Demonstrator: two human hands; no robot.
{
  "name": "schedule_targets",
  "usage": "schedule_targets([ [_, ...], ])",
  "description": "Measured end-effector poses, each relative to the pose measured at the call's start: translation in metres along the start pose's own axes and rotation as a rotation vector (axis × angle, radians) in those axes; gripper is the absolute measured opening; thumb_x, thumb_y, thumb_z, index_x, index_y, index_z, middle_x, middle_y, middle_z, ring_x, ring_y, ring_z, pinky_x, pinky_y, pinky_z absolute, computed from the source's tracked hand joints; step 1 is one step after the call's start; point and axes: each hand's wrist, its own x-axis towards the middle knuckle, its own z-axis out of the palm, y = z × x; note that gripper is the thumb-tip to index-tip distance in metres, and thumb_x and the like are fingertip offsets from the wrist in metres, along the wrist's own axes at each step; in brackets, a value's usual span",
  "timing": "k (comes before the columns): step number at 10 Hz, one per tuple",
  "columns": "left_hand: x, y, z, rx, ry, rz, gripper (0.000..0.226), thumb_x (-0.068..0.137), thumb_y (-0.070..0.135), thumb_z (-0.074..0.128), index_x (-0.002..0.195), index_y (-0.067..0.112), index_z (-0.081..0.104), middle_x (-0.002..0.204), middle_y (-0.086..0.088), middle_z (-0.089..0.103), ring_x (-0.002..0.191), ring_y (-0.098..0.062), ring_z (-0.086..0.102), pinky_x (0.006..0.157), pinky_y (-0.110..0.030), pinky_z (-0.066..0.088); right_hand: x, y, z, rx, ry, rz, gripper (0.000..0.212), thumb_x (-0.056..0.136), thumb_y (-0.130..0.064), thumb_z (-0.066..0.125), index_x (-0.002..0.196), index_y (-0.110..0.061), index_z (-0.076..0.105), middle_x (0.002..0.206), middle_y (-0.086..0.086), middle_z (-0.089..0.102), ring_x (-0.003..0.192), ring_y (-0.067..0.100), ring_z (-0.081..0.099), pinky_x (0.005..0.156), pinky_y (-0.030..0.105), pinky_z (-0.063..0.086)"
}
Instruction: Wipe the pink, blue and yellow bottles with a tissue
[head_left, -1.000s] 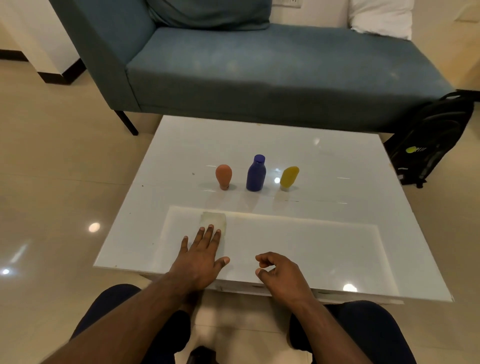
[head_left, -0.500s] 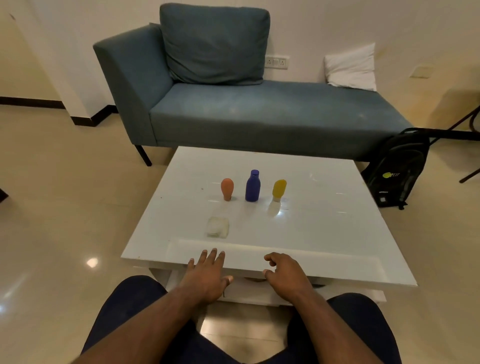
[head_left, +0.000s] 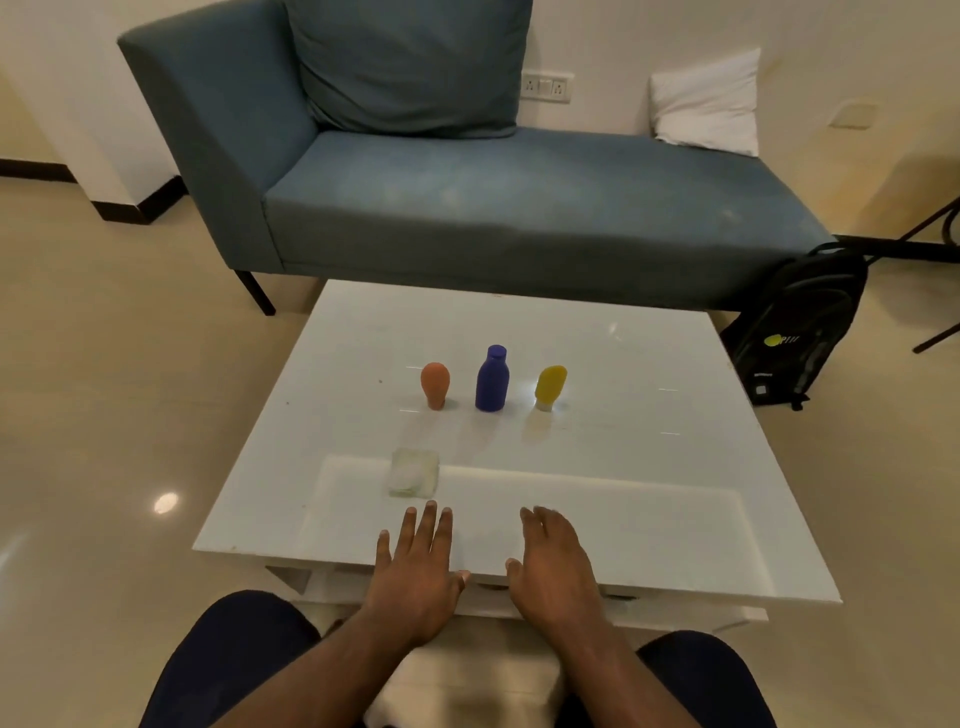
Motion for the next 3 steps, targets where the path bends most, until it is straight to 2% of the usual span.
schedule_targets([
  [1,0.036,-0.007,0.020,-0.001,0.211,0.075,0.082,0.100,0.057,0.028,0.160,0.011,-0.003,0.168,-0.011,0.010,0.157,-0.031,0.011,0.120,-0.045,-0.004,0.033,0.000,0.008,-0.036,-0.041,0.006,0.070,0.092,-0.035,0.052,0.151,-0.017,0.018,0.159,0.005,0.017,0.147,0.022,0.011,0.117,0.033,0.013],
  [2,0.062,-0.011,0.023,0.010,0.186,0.089,0.079,0.099,0.060,0.019,0.162,0.013,0.007,0.167,-0.012,0.024,0.156,-0.029,0.005,0.117,-0.050,0.000,0.056,0.000,0.012,-0.071,-0.034,0.025,0.073,0.089,-0.038,0.055,0.150,-0.018,0.022,0.159,0.004,0.019,0.146,0.024,0.014,0.116,0.035,0.015],
  [3,0.096,-0.011,0.015,-0.037,0.342,0.101,0.079,0.097,0.067,0.016,0.158,0.018,0.017,0.167,-0.009,0.010,0.157,-0.027,-0.012,0.118,-0.057,0.001,0.090,-0.012,-0.007,-0.082,-0.023,0.061,0.076,0.082,-0.042,0.064,0.147,-0.017,0.033,0.155,0.005,0.029,0.143,0.026,0.025,0.113,0.039,0.026],
])
